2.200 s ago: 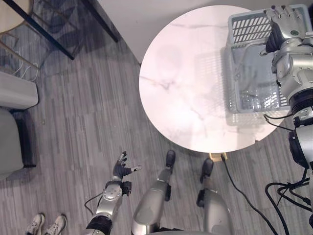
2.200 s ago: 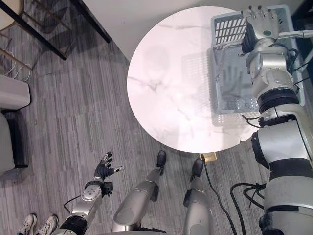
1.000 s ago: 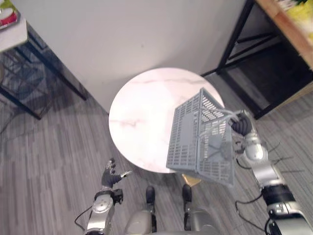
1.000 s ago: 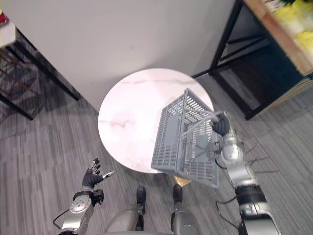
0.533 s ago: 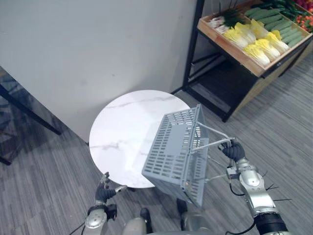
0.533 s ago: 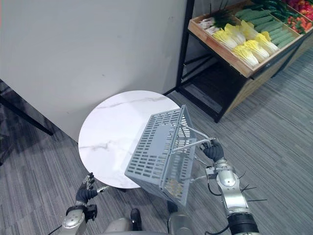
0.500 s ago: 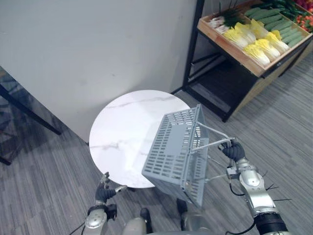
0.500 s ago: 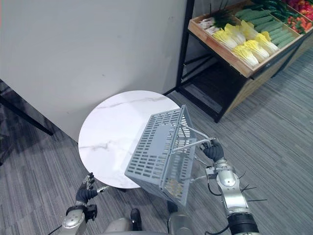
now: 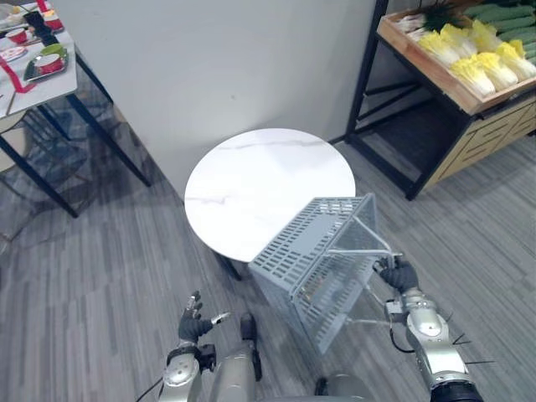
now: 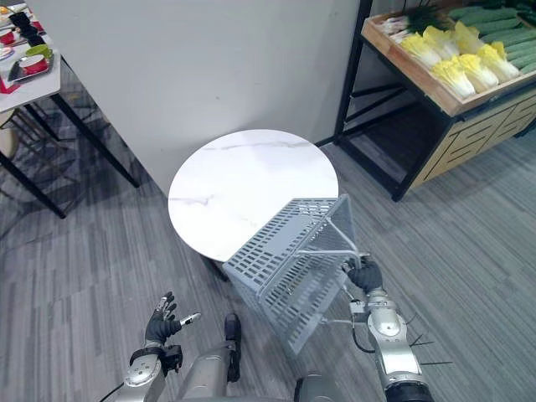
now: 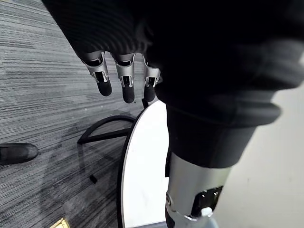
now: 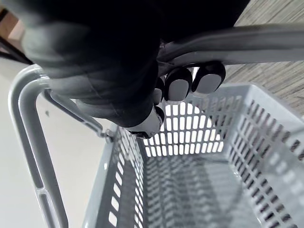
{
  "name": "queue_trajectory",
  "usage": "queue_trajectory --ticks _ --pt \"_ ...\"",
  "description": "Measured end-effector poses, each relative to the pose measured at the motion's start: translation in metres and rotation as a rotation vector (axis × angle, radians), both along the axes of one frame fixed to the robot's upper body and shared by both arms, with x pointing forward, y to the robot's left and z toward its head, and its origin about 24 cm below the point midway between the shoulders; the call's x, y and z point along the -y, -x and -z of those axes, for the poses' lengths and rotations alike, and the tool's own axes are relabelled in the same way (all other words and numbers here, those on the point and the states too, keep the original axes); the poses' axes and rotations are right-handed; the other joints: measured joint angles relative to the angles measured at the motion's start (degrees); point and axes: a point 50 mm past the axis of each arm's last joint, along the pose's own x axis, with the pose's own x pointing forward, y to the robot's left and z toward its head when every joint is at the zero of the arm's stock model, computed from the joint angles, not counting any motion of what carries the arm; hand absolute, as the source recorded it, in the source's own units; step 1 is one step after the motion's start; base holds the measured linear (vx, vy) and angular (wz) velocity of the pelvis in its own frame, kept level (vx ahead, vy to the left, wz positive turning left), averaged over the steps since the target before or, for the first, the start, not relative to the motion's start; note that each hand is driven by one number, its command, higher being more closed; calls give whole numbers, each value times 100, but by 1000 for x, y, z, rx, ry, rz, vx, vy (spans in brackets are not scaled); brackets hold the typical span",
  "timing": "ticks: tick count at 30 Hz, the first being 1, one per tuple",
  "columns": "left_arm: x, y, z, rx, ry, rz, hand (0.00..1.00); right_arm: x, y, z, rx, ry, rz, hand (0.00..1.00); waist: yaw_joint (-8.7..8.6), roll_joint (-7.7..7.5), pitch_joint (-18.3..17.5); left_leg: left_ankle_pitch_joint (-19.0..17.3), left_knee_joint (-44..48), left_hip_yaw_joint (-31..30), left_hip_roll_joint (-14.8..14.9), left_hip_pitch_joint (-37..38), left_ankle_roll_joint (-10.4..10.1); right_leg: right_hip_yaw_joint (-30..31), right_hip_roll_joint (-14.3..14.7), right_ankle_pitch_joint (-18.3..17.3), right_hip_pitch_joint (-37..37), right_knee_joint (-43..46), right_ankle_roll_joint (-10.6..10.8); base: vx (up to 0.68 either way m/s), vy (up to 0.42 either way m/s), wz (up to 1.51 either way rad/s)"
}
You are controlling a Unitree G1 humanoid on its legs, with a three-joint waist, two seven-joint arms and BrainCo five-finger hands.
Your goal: Pick vegetable in the basket
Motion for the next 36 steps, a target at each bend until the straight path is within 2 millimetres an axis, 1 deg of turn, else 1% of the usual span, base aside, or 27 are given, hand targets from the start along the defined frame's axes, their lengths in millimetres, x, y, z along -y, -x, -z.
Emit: queue_trajectory --ticks 1,2,3,4,5,8,11,13,16,18,19,20,21,22,23,24,25,26,27,28,29,30,32,33,34,35,36 --pt "0 2 0 2 3 -4 0 -3 3 -2 13 -12 -2 100 -63 37 -27 -328 -120 -65 -3 305 -174 13 77 104 -5 -148 14 -153 13 -5" --pt "0 3 1 -4 3 -5 0 -3 3 -3 19 -17 -1 100 -95 39 -30 -414 -352 -86 -29 501 -225 23 108 145 -6 -197 34 -79 41 -5" --pt "0 5 1 -8 4 -6 0 -5 4 -3 28 -36 4 100 -116 105 -72 -449 -872 -85 -46 815 -269 28 157 190 -41 -218 77 -79 57 -8" --pt "-1 5 2 -14 2 -4 0 -6 6 0 28 -75 25 100 -136 35 -68 -376 -1301 -70 -77 985 -329 60 159 246 -84 -225 148 -95 74 -9" --pt "0 3 2 -13 2 -1 0 -4 9 3 23 -110 45 100 -143 -13 -86 -293 -1413 -84 -129 1002 -290 72 158 373 -66 -356 159 -80 67 -5" --pt "-1 7 8 -45 2 0 0 4 14 4 24 -144 92 100 -224 -25 -107 -267 -1463 -3 -185 1033 -256 148 122 574 28 -617 252 -33 94 -15" --pt "-4 7 7 -47 -13 12 0 11 19 7 20 -155 140 100 -228 -32 -111 -284 -1443 331 -218 1144 -200 475 156 802 50 -786 333 -13 93 -46" --pt "-3 6 7 -43 -12 20 0 11 20 8 20 -161 147 100 -231 -33 -111 -346 -1389 561 -202 1210 -117 694 212 910 54 -867 375 -18 52 -71" --pt "-1 0 2 -19 -21 37 0 6 21 11 24 -210 166 100 -245 -47 -112 -607 -1069 1085 -80 1274 -65 1202 374 1176 51 -1067 435 -68 74 -103" --pt "1 -7 -1 4 -21 44 0 1 20 12 31 -242 176 100 -263 -82 -107 -934 -652 1552 69 1299 -58 1673 521 1346 1 -1236 501 -110 66 -118" --pt "1 -8 -2 9 -21 45 0 1 20 12 31 -244 182 100 -262 -123 -104 -1000 -566 1683 110 1293 -54 1761 546 1329 -29 -1333 567 -154 78 -130" --pt "1 -10 -4 17 -22 45 0 1 20 13 31 -246 188 100 -275 -166 -105 -1137 -598 1962 153 1345 -67 1598 480 1253 -50 -1554 470 -156 117 -149" --pt "0 -11 -5 21 -29 45 0 0 14 15 28 -255 190 100 -323 -149 -135 -1171 -686 2208 220 1397 -19 961 276 1289 -81 -1690 247 -111 95 -148" --pt "-1 -11 -5 22 -31 45 0 0 12 16 22 -258 193 100 -336 -187 -135 -1175 -694 2371 229 1429 -14 560 152 1326 -148 -1621 217 -46 66 -118" --pt "-3 -11 -5 21 -39 46 0 0 10 18 12 -261 195 100 -357 -247 -138 -1176 -708 2547 231 1484 -14 120 8 1336 -248 -1540 82 31 23 -116" --pt "-5 -10 -5 16 -43 45 0 2 7 23 -11 -257 211 100 -381 -293 -157 -1201 -724 2914 270 1635 -38 -861 -301 1312 -245 -1487 -53 42 37 -119" --pt "-5 -10 -5 17 -43 44 0 3 8 25 -22 -251 215 100 -378 -282 -164 -1210 -735 3068 304 1705 -55 -1168 -361 1335 -234 -1526 -100 104 47 -147" --pt "-6 -11 -7 24 -48 45 0 5 8 28 -38 -246 217 100 -370 -259 -164 -1169 -742 3342 324 1833 -157 -1537 -399 1401 -154 -1583 -183 113 20 -103" --pt "-7 -12 -7 25 -52 46 0 5 8 30 -44 -247 217 100 -380 -258 -169 -1154 -747 3400 324 1882 -175 -1588 -389 1479 -162 -1609 -202 157 -26 -115" --pt "-9 -13 -8 28 -61 48 0 4 9 32 -56 -247 216 100 -421 -278 -174 -1145 -748 3409 322 1950 -202 -1496 -355 1796 -214 -1623 -44 146 -78 -104" --pt "-9 -14 -9 32 -60 49 0 5 10 34 -67 -245 219 100 -481 -254 -170 -1150 -747 3381 360 2024 -209 -1310 -236 1837 -258 -1614 150 193 -134 -127" --pt "-8 -19 -11 43 -59 52 0 6 10 34 -70 -240 218 100 -566 -183 -163 -1151 -681 3317 470 2128 -211 -1111 -45 1733 -269 -1585 169 179 -133 -122" --pt "-6 -27 -14 60 -58 65 0 3 12 36 -83 -241 202 100 -564 -168 -151 -1148 209 3189 889 2115 -205 -904 136 1422 -188 -1356 105 197 -139 -87" --pt "-3 -29 -12 54 -53 75 0 3 12 36 -87 -231 188 100 -563 -79 -108 -1053 1099 2906 1300 1966 -12 -807 286 1260 14 -1276 57 224 -163 -70" --pt "-4 -27 -10 43 -53 70 0 -1 10 35 -89 -227 160 100 -540 -34 -93 -637 2122 2448 1645 1616 786 -694 485 1128 199 -1272 -36 194 -118 -66" --pt "-5 -24 -9 38 -55 64 0 -4 9 35 -88 -225 144 100 -511 -30 -94 -238 2590 2049 1713 1348 1092 -581 505 1076 281 -1301 -21 209 -68 -81" --pt "-6 -21 -7 27 -55 55 0 -10 6 32 -79 -222 108 100 -381 -84 -54 -479 3071 1242 1489 921 618 -348 539 1005 357 -1298 -51 238 14 -82"
